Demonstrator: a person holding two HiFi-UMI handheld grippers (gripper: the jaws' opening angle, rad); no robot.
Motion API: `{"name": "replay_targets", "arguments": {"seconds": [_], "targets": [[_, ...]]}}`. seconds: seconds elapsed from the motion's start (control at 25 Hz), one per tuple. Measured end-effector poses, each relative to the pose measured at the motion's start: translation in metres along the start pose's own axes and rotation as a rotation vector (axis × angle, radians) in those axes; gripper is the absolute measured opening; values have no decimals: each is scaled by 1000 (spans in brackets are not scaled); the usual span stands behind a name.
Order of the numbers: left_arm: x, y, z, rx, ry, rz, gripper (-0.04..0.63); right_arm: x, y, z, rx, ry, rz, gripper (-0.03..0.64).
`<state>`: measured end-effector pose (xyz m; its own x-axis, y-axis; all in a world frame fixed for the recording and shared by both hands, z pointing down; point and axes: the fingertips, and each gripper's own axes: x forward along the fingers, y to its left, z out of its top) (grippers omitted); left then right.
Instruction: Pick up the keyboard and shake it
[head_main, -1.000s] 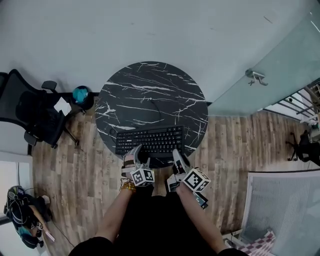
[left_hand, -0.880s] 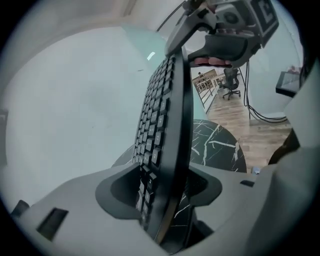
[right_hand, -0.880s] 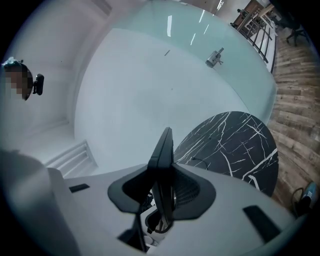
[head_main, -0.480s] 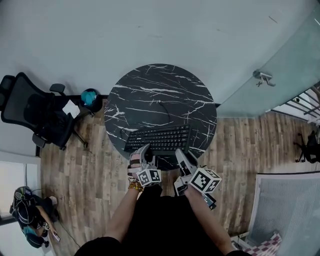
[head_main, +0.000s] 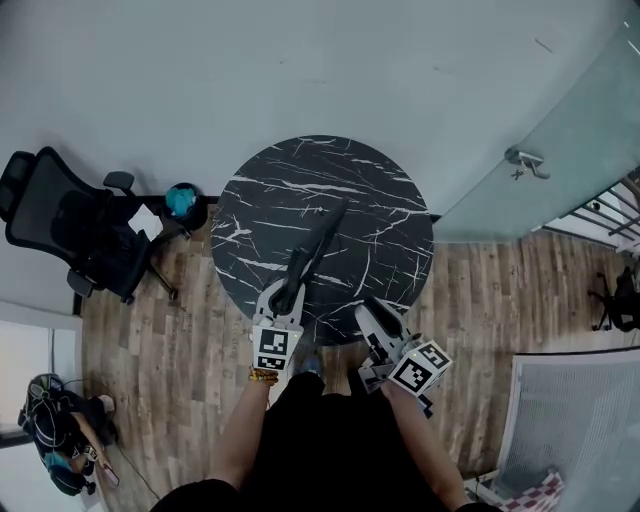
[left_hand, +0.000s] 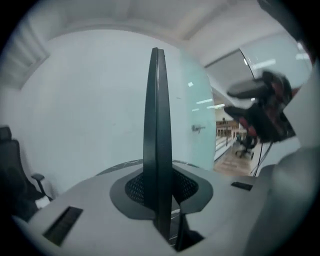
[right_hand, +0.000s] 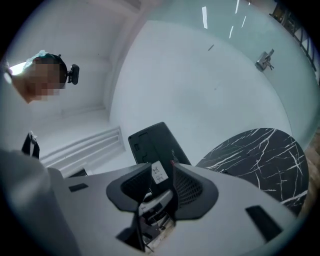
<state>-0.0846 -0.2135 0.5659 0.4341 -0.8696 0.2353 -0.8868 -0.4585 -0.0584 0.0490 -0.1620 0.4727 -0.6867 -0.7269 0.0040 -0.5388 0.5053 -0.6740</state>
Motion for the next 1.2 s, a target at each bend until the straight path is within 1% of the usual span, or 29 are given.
{"name": "replay_targets", "arguments": {"seconds": [0.08,0.16,0.24,0.32,0.4,0.52,0.56,0.6,0.64,0.68,0.76,0.84,0.88,1.0,1.04,1.12,1.2], "targets": [[-5,3,23,-191,-67,-82,84,-4,-4,-3,10,-3,-7,138],[-11,3,41,-372,-110,-176,84,-9,-10,-3,15,-15,-22,137],[-15,0,50,-554,-130,-278,84,-14,-14,-1,18,-28,-35,132],[-18,-4,50,-740,-137,-354,84,-17,-16,-2,8,-24,-34,124],[-17,-8,38,-931,-124,-379,84,-17,-16,-5,2,-12,-31,124],[-8,-17,1,-1204,-59,-361,84,-17,-17,-9,10,-7,-36,123],[-5,-19,-14,-1277,-32,-343,84,-16,-17,-11,14,-3,-39,123],[-3,-20,-30,-1333,-6,-319,84,-15,-17,-14,18,2,-40,123],[-2,-21,-43,-1373,16,-294,84,-14,-16,-17,23,8,-40,123],[-3,-22,-54,-1400,32,-275,86,-13,-14,-21,27,14,-38,121],[-5,-23,-65,-1421,47,-268,86,-12,-12,-28,24,31,-34,121],[-8,-23,-62,-1407,43,-295,86,-11,-12,-34,1,59,-30,121],[-8,-23,-58,-1383,40,-315,86,-11,-13,-35,-18,76,-28,123],[-12,-18,-39,-1268,31,-386,86,-9,-20,-33,-107,120,-20,125],[-15,-16,-33,-1220,24,-410,86,-8,-24,-32,-151,140,-14,145],[-23,-12,-21,-1112,4,-455,85,-6,-32,-33,-252,206,12,224],[-34,-12,-8,-1005,-22,-515,84,-3,-39,-36,-361,289,50,252]]}}
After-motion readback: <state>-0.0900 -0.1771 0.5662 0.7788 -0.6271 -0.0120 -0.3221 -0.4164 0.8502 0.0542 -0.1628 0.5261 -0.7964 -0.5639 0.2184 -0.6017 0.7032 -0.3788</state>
